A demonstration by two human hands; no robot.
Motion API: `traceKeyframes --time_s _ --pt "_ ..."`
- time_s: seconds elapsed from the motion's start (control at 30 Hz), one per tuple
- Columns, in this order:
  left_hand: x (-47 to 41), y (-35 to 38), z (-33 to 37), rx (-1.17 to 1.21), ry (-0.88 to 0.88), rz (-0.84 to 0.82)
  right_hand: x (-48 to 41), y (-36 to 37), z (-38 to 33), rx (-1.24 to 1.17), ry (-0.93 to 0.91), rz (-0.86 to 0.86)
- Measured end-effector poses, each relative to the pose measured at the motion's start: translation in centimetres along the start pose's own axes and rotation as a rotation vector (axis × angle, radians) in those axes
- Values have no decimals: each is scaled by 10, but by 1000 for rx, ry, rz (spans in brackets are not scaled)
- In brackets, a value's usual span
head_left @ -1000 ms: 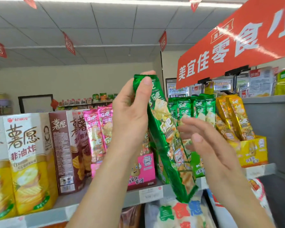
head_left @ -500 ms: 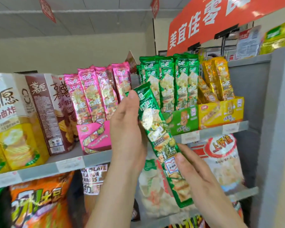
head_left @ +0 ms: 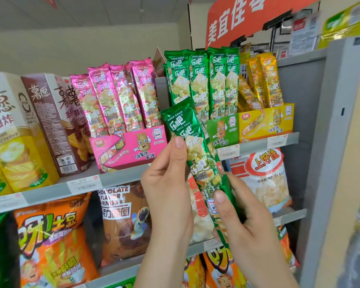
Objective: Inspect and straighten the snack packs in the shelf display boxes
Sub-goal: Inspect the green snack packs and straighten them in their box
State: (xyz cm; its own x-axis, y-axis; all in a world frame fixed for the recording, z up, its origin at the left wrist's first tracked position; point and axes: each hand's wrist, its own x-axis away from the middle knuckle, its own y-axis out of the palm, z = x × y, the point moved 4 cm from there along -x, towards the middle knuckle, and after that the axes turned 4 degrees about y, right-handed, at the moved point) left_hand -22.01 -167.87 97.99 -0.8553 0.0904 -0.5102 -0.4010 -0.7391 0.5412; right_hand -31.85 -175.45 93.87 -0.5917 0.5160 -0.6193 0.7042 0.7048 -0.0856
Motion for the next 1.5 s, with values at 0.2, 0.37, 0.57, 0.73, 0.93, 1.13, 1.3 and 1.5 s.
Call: traceKeyframes --time_s 0.2,0.37,0.57,0.73,0.93,1.13,1.3,1.5 --pt "17 -5 -2 -98 -10 13 12 -3 -1 137 -63 70" --pt "25 -11 -6 -89 -70 -36 11 -10 3 465 -91 63" --pt "27 -16 -9 -86 -68 -117 18 -8 11 537 -94 -72" --pt "21 -17 -6 80 -114 -83 20 -13 15 -123 106 -357" --pt "25 -3 -6 116 -138 -163 25 -9 7 -228 46 -287" --pt "42 9 -12 245 -296 -286 25 -15 3 -206 -22 -132" --pt "49 11 -9 213 -300 -351 27 -18 0 -177 -3 -99" --pt "41 3 1 330 -274 -351 25 -21 -3 -322 101 -142"
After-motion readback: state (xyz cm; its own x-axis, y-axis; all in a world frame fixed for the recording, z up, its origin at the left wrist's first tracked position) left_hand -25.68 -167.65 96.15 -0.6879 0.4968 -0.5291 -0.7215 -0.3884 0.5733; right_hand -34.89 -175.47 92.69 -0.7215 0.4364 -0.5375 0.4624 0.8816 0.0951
